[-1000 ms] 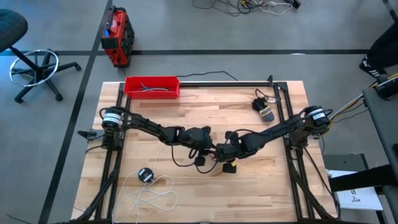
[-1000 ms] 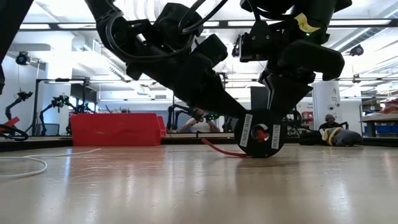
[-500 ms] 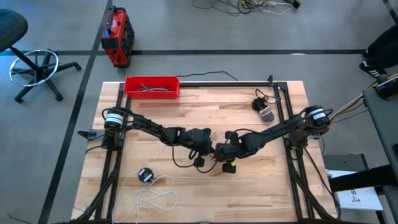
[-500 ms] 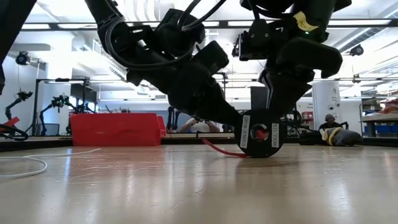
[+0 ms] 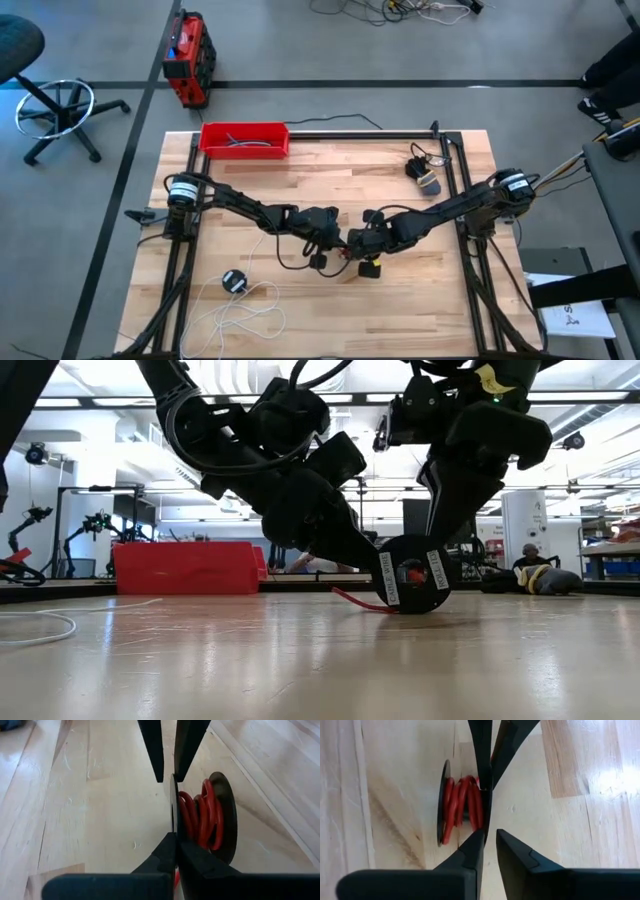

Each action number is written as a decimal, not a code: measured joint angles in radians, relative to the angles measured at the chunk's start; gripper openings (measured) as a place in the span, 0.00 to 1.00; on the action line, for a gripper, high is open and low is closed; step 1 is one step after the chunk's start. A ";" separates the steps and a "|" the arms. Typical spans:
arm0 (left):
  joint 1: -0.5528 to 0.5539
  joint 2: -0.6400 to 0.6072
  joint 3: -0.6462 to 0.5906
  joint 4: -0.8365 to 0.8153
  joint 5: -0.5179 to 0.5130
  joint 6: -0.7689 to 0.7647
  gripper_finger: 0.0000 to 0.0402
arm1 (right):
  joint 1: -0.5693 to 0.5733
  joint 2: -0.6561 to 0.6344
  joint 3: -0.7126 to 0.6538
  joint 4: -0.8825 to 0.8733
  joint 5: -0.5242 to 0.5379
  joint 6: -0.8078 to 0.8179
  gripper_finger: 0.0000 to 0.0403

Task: Coil cords
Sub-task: Coil the red wire onto the black spool

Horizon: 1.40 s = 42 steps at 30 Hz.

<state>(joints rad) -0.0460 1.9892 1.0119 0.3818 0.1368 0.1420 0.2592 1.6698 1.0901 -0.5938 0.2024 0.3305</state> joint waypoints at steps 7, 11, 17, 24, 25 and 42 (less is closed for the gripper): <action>0.008 0.013 0.000 -0.006 0.000 0.007 0.00 | 0.000 0.000 0.000 0.000 0.000 0.000 0.13; 0.010 0.026 -0.001 -0.008 0.000 0.007 0.00 | 0.000 0.000 0.000 0.000 -0.001 0.002 0.17; 0.010 0.027 -0.001 -0.011 -0.004 0.015 0.00 | -0.002 0.003 0.000 0.001 0.003 0.011 0.18; 0.010 0.027 -0.001 -0.011 -0.005 0.033 0.00 | -0.011 0.031 0.000 0.033 0.008 0.010 0.11; 0.010 0.027 -0.002 -0.011 -0.005 0.033 0.00 | -0.011 0.034 0.000 0.036 0.008 0.009 0.10; 0.012 0.027 -0.010 -0.012 -0.008 0.033 0.00 | -0.038 0.043 0.000 0.111 0.006 -0.029 0.10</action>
<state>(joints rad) -0.0344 2.0164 1.0019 0.3695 0.1286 0.1750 0.2216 1.7126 1.0901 -0.4824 0.2085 0.3016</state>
